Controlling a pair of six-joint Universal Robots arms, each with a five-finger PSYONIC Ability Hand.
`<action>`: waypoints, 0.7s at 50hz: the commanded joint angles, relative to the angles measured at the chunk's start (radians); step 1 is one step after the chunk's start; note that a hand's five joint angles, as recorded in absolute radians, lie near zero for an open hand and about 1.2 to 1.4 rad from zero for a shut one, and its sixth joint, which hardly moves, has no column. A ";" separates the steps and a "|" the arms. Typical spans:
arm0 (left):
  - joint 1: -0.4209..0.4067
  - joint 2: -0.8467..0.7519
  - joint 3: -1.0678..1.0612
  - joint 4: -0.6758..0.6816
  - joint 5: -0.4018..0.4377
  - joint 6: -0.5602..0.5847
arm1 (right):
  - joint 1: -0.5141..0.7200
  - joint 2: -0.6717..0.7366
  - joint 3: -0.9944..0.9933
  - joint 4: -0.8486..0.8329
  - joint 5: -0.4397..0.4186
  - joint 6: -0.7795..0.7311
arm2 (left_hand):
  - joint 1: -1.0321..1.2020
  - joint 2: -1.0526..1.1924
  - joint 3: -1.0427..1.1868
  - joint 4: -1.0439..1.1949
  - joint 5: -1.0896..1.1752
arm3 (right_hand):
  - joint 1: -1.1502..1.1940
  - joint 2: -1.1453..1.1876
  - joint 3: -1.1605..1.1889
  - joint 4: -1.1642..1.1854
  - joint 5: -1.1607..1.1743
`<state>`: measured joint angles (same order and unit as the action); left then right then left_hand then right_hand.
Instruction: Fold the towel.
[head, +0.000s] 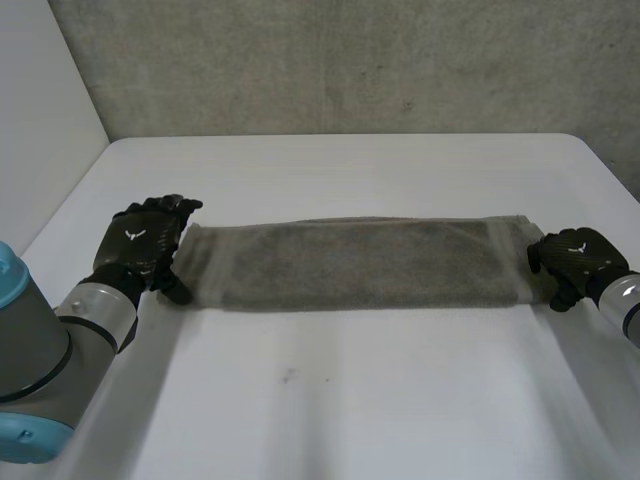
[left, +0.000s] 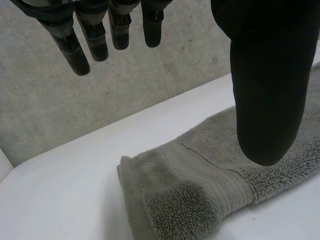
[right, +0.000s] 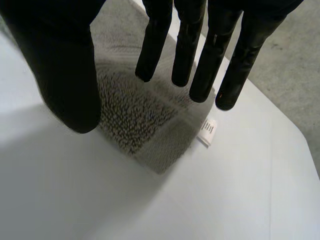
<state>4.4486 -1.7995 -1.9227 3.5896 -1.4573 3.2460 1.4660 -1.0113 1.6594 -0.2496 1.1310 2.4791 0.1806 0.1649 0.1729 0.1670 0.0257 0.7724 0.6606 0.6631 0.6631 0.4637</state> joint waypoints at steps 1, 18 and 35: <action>0.003 0.000 -0.001 0.000 0.000 0.000 | -0.001 0.043 -0.036 -0.010 0.001 -0.009 | -0.006 0.010 0.002 0.008 -0.026 | 0.440 0.552 0.550 0.550 0.574; 0.006 0.003 -0.010 0.000 0.000 0.000 | -0.209 0.014 -0.185 0.005 0.262 -0.069 | -0.006 0.010 0.002 0.008 -0.026 | 0.624 0.736 0.733 0.733 0.758; 0.005 0.028 -0.024 0.001 -0.001 0.000 | 0.293 -0.139 -0.242 0.049 0.184 0.053 | -0.006 0.010 0.002 0.008 -0.026 | 0.624 0.736 0.733 0.733 0.758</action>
<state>4.4536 -1.7786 -1.9403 3.5900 -1.4581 3.2459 1.4624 -1.1066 1.3979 -0.1852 1.3630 2.4380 0.1806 0.1644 0.1729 0.1670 0.0257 1.3636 1.1841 1.1943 1.1941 0.9826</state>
